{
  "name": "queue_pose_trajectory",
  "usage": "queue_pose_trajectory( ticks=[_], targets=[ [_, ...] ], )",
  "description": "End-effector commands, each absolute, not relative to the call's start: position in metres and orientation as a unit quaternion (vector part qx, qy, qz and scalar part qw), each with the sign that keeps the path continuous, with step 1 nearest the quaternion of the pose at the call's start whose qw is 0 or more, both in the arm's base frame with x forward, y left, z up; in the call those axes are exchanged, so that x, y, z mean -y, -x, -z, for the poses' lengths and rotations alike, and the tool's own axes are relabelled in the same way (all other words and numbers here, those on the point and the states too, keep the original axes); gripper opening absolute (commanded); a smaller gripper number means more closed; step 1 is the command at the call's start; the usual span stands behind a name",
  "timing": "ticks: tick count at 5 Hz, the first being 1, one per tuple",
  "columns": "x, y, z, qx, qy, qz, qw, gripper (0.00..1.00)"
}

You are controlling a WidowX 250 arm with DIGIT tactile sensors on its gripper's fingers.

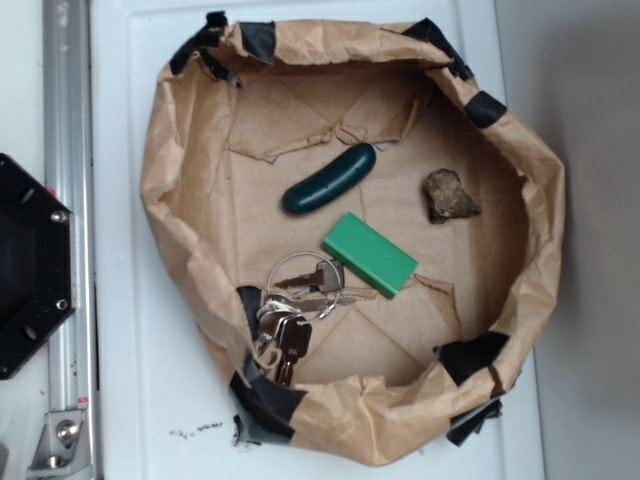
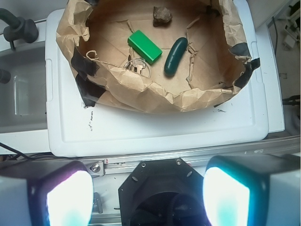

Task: Grab the green block.

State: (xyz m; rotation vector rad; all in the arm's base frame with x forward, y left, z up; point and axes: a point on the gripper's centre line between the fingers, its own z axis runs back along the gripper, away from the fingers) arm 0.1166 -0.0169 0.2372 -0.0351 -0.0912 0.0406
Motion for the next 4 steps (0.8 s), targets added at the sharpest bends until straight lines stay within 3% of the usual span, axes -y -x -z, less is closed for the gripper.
queue_pose_trajectory(
  ticks=[1,2,3,4],
  targets=[
    [0.017,-0.117,-0.237,0.046,0.018,-0.020,0.999,1.00],
    [-0.012,-0.167,-0.208,0.093,0.011,0.039,0.995,1.00],
    [-0.026,-0.218,-0.169,0.097,0.051,0.100,0.989,1.00],
    [-0.030,-0.266,-0.119,0.064,-0.009,0.137,0.989,1.00]
  ],
)
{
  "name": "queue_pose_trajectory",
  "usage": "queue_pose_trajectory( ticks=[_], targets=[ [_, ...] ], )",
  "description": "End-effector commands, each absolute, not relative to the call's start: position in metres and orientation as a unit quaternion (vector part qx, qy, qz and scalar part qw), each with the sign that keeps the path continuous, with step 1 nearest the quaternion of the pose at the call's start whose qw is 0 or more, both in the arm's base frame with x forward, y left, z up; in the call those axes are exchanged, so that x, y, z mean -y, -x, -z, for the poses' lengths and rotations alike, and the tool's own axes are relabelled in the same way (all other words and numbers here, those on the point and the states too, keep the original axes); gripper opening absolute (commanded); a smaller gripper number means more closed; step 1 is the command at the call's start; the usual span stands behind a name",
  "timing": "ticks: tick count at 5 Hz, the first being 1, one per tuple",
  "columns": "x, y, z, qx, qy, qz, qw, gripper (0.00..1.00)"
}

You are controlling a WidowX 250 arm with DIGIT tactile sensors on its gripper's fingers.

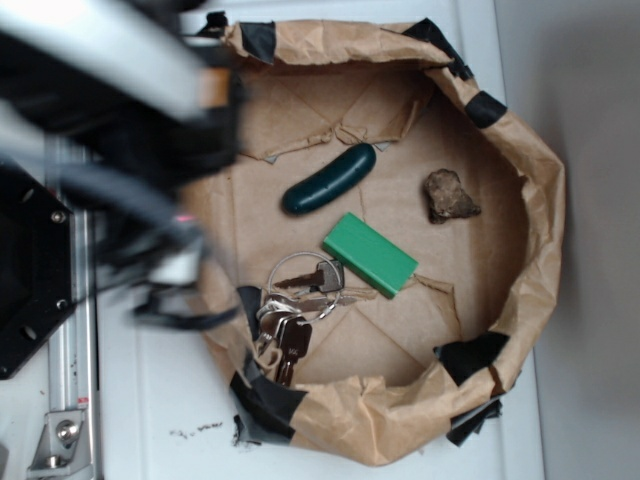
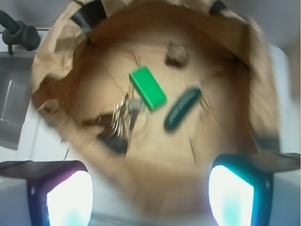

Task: Grab the green block.

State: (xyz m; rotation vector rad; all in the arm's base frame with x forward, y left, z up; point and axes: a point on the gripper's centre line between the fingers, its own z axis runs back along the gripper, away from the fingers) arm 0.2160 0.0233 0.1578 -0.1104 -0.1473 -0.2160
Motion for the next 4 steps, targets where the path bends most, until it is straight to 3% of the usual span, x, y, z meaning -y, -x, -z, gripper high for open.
queue_pose_trajectory(
  ticks=[1,2,3,4],
  targets=[
    [-0.004,-0.280,-0.066,0.045,0.006,0.195,0.980,1.00],
    [0.032,-0.276,-0.022,0.050,0.044,0.280,0.958,1.00],
    [0.044,-0.281,-0.012,0.037,0.020,0.280,0.959,1.00],
    [0.030,-0.289,0.007,0.018,0.013,0.232,0.973,0.14]
  ],
)
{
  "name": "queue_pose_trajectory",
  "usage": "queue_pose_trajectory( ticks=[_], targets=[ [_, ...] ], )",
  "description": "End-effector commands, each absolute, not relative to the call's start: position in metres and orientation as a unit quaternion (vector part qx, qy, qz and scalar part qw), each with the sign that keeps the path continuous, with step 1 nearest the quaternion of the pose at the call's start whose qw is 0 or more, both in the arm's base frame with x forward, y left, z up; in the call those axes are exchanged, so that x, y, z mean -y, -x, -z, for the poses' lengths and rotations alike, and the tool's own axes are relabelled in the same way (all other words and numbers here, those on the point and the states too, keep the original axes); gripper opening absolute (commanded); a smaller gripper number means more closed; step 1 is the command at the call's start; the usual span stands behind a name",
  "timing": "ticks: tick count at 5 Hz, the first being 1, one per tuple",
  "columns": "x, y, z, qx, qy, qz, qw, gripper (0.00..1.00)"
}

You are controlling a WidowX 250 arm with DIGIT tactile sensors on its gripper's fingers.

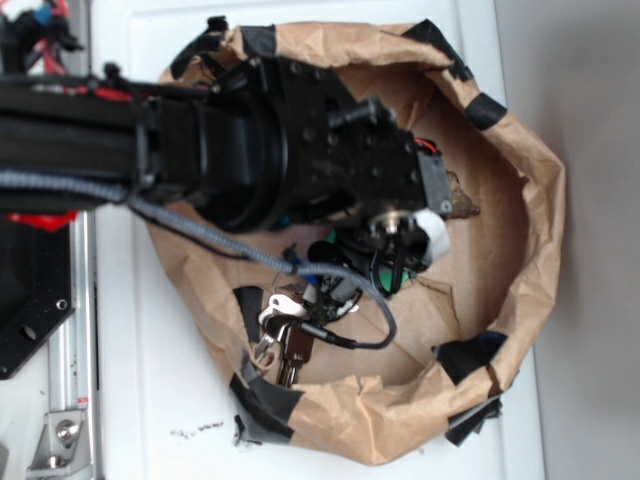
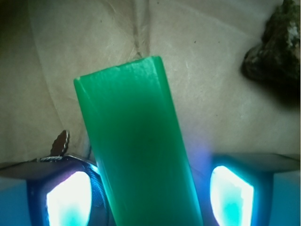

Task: Grab the green block.

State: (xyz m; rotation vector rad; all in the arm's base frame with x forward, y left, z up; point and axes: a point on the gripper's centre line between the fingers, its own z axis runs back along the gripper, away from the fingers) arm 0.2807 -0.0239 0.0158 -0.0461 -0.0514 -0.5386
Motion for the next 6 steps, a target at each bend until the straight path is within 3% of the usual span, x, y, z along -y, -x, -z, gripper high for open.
queue_pose_trajectory(
  ticks=[1,2,4,5,6],
  targets=[
    [0.030,-0.288,-0.003,0.020,0.007,0.223,0.975,0.00],
    [0.030,-0.276,-0.052,0.040,-0.023,0.194,0.980,0.00],
    [0.020,-0.238,-0.150,0.104,-0.028,-0.020,0.994,0.00],
    [0.020,-0.243,-0.200,0.103,-0.034,-0.091,0.990,0.00],
    [0.018,-0.253,-0.191,0.080,-0.074,-0.121,0.987,0.00]
  ],
)
